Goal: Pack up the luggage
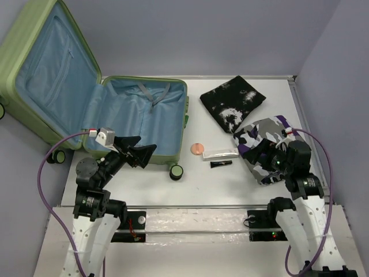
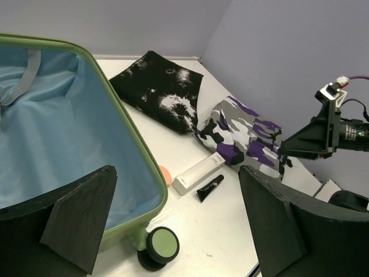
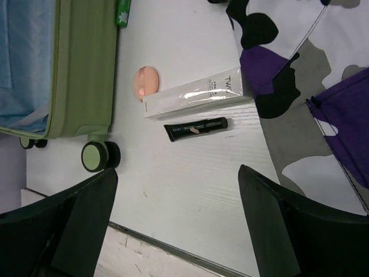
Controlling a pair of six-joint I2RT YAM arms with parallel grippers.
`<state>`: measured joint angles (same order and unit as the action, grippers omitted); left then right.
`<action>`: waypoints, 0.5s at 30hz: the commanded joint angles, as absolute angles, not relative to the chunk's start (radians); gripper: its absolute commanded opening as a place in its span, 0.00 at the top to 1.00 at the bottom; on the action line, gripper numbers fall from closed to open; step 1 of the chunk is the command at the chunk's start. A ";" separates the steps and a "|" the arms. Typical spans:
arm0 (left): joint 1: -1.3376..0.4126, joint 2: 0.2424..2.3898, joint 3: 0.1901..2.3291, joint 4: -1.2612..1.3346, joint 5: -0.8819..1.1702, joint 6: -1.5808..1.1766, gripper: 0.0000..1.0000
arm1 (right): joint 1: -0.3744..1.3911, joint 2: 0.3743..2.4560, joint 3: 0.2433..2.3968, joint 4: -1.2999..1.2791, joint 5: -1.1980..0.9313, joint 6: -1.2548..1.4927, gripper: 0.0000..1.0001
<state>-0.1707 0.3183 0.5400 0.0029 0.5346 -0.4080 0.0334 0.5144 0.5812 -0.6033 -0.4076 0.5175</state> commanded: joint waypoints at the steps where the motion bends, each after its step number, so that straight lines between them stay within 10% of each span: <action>1: -0.173 0.334 0.574 0.043 0.575 -0.394 0.01 | 0.048 0.546 0.543 -0.447 -0.439 0.549 0.08; 15: -0.175 0.356 0.551 0.071 0.588 -0.420 0.01 | 0.443 0.801 0.505 -0.316 -0.012 0.614 0.17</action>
<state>-0.1707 0.3447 0.5396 0.0177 0.5549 -0.4099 0.4171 0.7650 0.5022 -0.3882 -0.2085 0.5926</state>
